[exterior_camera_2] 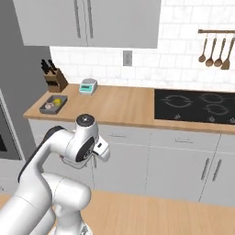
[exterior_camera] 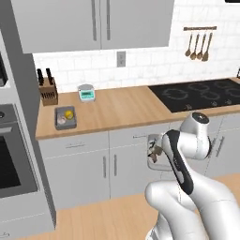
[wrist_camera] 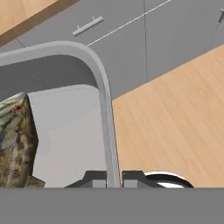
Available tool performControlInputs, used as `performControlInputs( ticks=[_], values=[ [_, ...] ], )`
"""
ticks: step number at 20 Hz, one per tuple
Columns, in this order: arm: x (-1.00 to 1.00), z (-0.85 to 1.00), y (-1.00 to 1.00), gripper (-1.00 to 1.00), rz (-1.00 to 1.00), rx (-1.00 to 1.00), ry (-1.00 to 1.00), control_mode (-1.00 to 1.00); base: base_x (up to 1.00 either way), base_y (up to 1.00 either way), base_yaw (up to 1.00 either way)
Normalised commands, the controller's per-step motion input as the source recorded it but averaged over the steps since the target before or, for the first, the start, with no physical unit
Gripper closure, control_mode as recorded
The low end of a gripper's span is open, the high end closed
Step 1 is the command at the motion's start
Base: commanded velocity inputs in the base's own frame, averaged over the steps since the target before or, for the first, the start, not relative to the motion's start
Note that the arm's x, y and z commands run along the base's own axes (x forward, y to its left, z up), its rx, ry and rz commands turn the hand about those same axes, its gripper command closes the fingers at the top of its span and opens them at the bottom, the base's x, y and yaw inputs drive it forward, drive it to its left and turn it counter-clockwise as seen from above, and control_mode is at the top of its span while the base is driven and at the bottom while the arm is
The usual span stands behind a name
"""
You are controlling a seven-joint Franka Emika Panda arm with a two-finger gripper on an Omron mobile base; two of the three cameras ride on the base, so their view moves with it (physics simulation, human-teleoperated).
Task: Take the meat container that has the fish and place it on the second highest rack of the freezer. Then take the vegetable container that has the lemon and garlic and place it on the highest rack of the freezer.
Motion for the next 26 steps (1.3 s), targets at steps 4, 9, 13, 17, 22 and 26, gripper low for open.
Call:
performControlInputs(
  ticks=[4, 9, 13, 17, 22, 26],
  values=[
    [0.00, 0.00, 0.00, 1.00, 0.00, 0.00, 0.00, 1.00, 0.00, 0.96, 0.14],
    [0.00, 0.00, 0.00, 1.00, 0.00, 0.00, 0.00, 1.00, 0.00, 1.00, 0.32],
    [0.00, 0.00, 0.00, 1.00, 0.00, 0.00, 0.00, 1.00, -0.03, 0.95, 0.38],
    [0.00, 0.00, 0.00, 1.00, 0.00, 0.00, 0.00, 1.00, -0.01, 0.97, 0.38],
    [0.00, 0.00, 0.00, 1.00, 0.00, 0.00, 0.00, 1.00, 0.00, 1.00, 0.20],
    [0.00, 0.00, 0.00, 1.00, 0.00, 0.00, 0.00, 1.00, 0.19, 1.00, 0.06]
  ],
)
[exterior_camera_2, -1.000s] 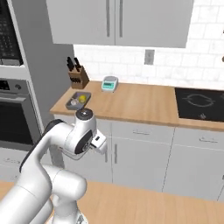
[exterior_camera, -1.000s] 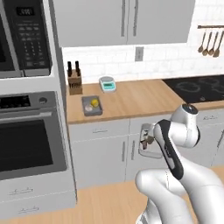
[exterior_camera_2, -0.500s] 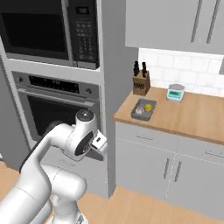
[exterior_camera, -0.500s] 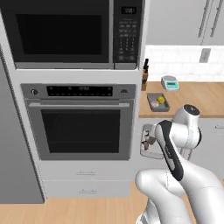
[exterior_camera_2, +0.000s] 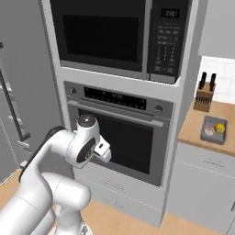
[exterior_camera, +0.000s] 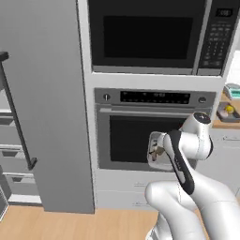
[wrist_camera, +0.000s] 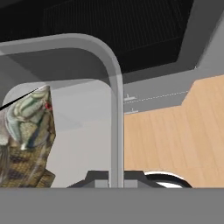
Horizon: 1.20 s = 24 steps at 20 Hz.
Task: Take the meat container that has the fish and place it on the second highest rack of the freezer. Then take the vegetable container that has the lemon and garlic and place it on the highest rack of the freezer.
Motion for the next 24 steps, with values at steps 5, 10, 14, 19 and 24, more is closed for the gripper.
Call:
performControlInputs(
  ticks=[5, 10, 14, 19, 24],
  values=[
    [0.00, 0.00, 0.00, 1.00, 0.00, 0.00, 0.00, 1.00, 0.21, 1.00, 0.01],
    [0.00, 0.00, 0.00, 1.00, 0.00, 0.00, 0.00, 1.00, 0.08, 1.00, 0.00],
    [0.00, 0.00, 0.00, 1.00, 0.00, 0.00, 0.00, 1.00, 0.08, 1.00, 0.00],
    [0.00, 0.00, 0.00, 1.00, 0.00, 0.00, 0.00, 1.00, 0.07, 1.00, 0.00],
    [0.00, 0.00, 0.00, 1.00, 0.00, 0.00, 0.00, 1.00, 0.12, 0.97, 0.00]
  ],
)
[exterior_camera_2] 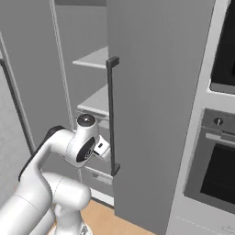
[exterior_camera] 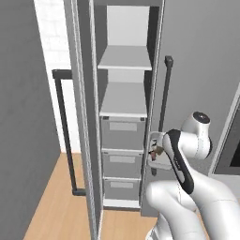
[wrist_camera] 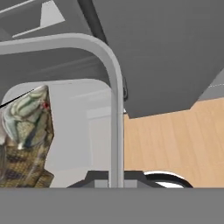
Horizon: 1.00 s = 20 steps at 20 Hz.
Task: Take the meat container that has the fish and place it on the second highest rack of the freezer. Then take the vegetable container that has the lemon and garlic and place it on the highest rack of the freezer.
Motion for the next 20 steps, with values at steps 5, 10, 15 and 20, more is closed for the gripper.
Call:
performControlInputs(
  ticks=[5, 10, 15, 20],
  values=[
    [0.00, 0.00, 0.00, 1.00, 0.00, 0.00, 0.00, 1.00, 0.10, 0.69, 0.00],
    [0.00, 0.00, 0.00, 1.00, 0.00, 0.00, 0.00, 1.00, 0.02, 0.23, 0.00],
    [0.00, 0.00, 0.00, 1.00, 0.00, 0.00, 0.00, 1.00, 0.00, 0.00, 0.00],
    [0.00, 0.00, 0.00, 1.00, 0.00, 0.00, 0.00, 1.00, 0.00, 0.00, 0.00]
  ],
)
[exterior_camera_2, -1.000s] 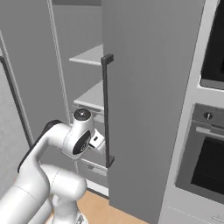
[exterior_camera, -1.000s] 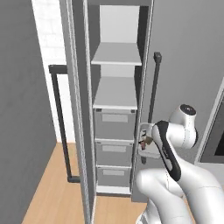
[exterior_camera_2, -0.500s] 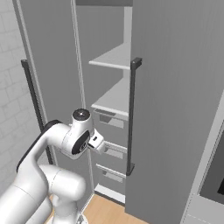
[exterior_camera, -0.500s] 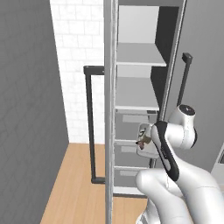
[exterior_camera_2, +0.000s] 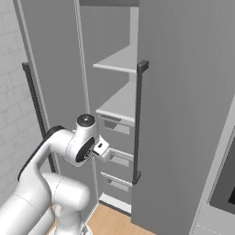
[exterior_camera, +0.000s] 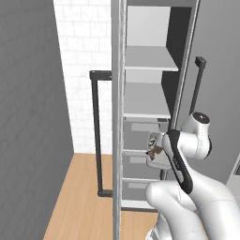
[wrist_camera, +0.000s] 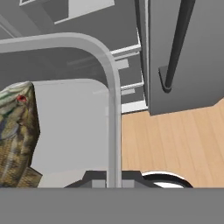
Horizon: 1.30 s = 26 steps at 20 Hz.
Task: Take the meat container that has the fish and place it on the second highest rack of the freezer. Then take the vegetable container that has the lemon and garlic and place it on the highest rack of the freezer.
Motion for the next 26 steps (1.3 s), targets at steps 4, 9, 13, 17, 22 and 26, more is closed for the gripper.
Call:
performControlInputs(
  ticks=[4, 9, 13, 17, 22, 26],
  values=[
    [0.02, 0.00, 0.00, 1.00, 0.00, -0.01, 0.00, -1.00, 0.00, 0.02, 0.00],
    [0.38, 0.04, 0.00, 1.00, -0.03, -0.02, -0.05, -1.00, 0.00, 0.00, 0.00],
    [0.34, 0.47, -0.04, 1.00, -0.05, 0.00, -0.10, -1.00, 0.00, 0.00, 0.00],
    [0.26, 0.64, -0.26, 1.00, -0.07, 0.00, -0.01, -1.00, 0.00, 0.00, 0.00],
    [0.11, 0.31, -0.14, 1.00, -0.17, 0.00, -0.01, -1.00, 0.00, 0.00, 0.00],
    [0.24, 0.01, 0.00, 1.00, -0.14, 0.00, -0.06, -1.00, 0.00, 0.00, 0.00]
  ],
)
